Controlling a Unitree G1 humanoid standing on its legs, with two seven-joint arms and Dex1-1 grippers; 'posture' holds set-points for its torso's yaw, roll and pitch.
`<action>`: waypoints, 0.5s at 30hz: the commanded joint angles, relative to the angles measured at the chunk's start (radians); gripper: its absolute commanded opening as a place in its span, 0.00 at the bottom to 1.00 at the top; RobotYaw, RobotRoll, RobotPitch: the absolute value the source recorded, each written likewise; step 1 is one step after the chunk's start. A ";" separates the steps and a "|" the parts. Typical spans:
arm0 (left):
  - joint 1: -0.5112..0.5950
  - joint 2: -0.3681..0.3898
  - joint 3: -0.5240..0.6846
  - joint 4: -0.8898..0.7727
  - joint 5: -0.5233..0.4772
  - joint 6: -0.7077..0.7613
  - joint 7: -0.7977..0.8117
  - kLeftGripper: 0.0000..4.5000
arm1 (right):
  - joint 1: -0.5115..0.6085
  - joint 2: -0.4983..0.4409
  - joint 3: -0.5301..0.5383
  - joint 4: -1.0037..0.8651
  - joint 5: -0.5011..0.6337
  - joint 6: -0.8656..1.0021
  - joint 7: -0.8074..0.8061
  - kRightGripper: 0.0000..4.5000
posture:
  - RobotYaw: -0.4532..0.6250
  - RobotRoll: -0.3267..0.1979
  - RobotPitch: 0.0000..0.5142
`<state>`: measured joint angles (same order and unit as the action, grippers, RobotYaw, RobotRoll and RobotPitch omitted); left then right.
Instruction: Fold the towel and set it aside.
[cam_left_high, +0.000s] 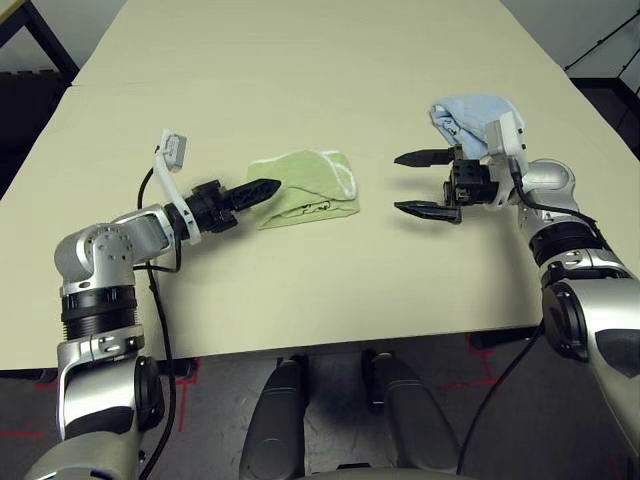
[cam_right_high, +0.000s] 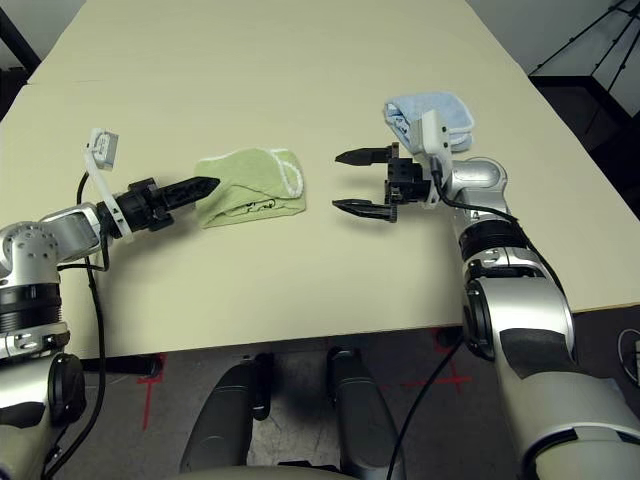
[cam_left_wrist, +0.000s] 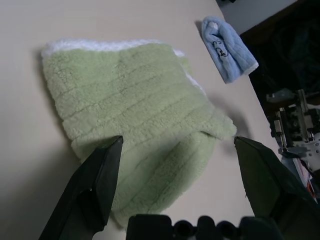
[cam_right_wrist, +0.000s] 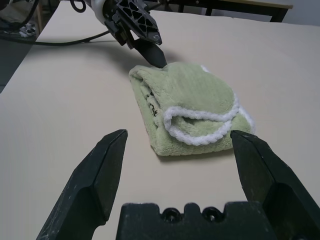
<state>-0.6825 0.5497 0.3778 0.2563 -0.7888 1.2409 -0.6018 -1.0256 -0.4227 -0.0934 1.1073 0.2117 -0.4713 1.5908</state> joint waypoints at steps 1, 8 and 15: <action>-0.012 0.054 0.014 0.020 0.007 0.069 0.030 1.00 | 0.010 -0.001 -0.001 -0.013 0.007 -0.002 0.009 0.99 | 0.43 0.62 0.40; -0.010 0.115 0.026 0.020 0.007 0.144 0.043 1.00 | 0.010 0.005 0.001 -0.019 0.007 0.003 0.007 0.99 | 0.43 0.62 0.40; -0.004 0.081 0.034 0.019 0.003 0.187 0.055 1.00 | 0.005 0.005 0.001 -0.031 0.009 0.012 0.011 0.99 | 0.43 0.62 0.40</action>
<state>-0.6925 0.6388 0.4120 0.2648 -0.7876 1.4139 -0.5554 -1.0255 -0.4118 -0.0934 1.0970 0.2124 -0.4648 1.5943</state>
